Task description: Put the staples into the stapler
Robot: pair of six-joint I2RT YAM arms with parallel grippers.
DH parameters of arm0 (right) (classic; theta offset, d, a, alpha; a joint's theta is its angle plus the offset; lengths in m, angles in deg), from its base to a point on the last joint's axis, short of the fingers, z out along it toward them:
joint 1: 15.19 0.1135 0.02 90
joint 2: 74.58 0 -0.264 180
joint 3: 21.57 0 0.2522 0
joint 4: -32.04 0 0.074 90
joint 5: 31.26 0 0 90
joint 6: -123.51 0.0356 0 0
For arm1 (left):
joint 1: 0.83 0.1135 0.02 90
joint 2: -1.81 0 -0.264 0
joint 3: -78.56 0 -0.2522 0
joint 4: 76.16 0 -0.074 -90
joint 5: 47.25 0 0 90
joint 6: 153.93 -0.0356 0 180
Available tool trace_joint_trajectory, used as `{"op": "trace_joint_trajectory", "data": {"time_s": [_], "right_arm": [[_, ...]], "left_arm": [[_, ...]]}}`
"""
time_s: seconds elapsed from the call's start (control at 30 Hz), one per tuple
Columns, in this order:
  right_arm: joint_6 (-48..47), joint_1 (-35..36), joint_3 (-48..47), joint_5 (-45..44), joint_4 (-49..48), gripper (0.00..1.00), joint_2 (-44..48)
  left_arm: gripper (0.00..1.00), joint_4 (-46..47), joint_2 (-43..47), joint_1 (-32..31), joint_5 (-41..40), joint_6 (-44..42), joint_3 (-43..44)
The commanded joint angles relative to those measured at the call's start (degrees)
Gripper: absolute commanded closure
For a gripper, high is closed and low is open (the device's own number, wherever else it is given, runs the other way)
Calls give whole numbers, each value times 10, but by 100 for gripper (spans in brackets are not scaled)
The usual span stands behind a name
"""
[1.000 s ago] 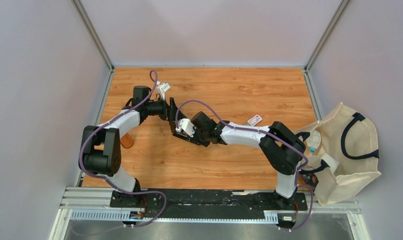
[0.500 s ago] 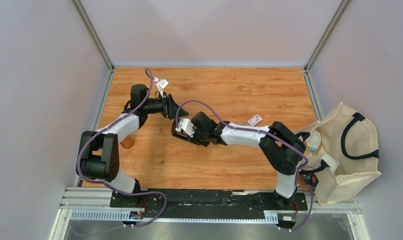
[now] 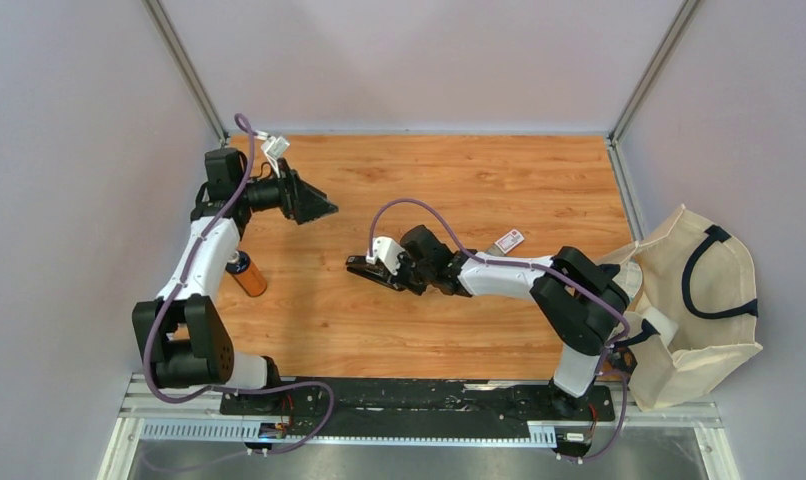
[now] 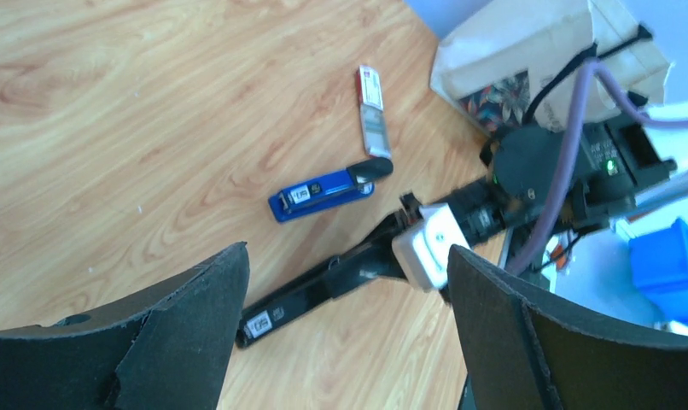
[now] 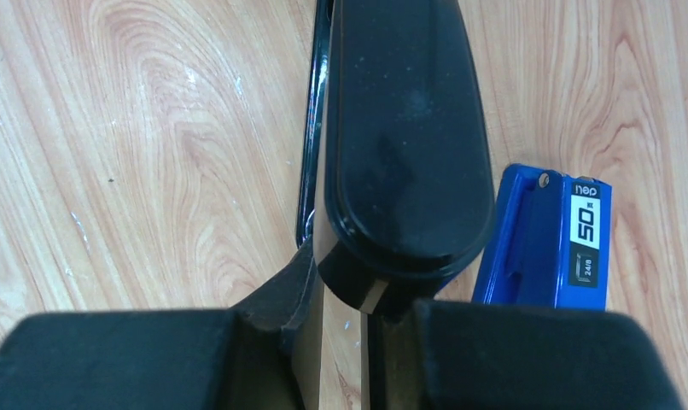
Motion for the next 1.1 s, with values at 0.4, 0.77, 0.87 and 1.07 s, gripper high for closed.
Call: {"op": "trace_joint_trajectory", "data": {"time_s": [0.4, 0.77, 0.87, 1.07], "right_arm": [[5, -50, 56, 55, -6, 96, 33], [-10, -50, 61, 51, -2, 90, 55], [-15, -50, 61, 51, 3, 90, 63], [-22, -50, 61, 56, 18, 90, 71]], "left_arm": [[7, -401, 55, 27, 29, -334, 39], [7, -670, 48, 109, 26, -570, 68], [7, -706, 51, 139, 34, -603, 70], [7, -779, 28, 164, 63, -677, 75]]}}
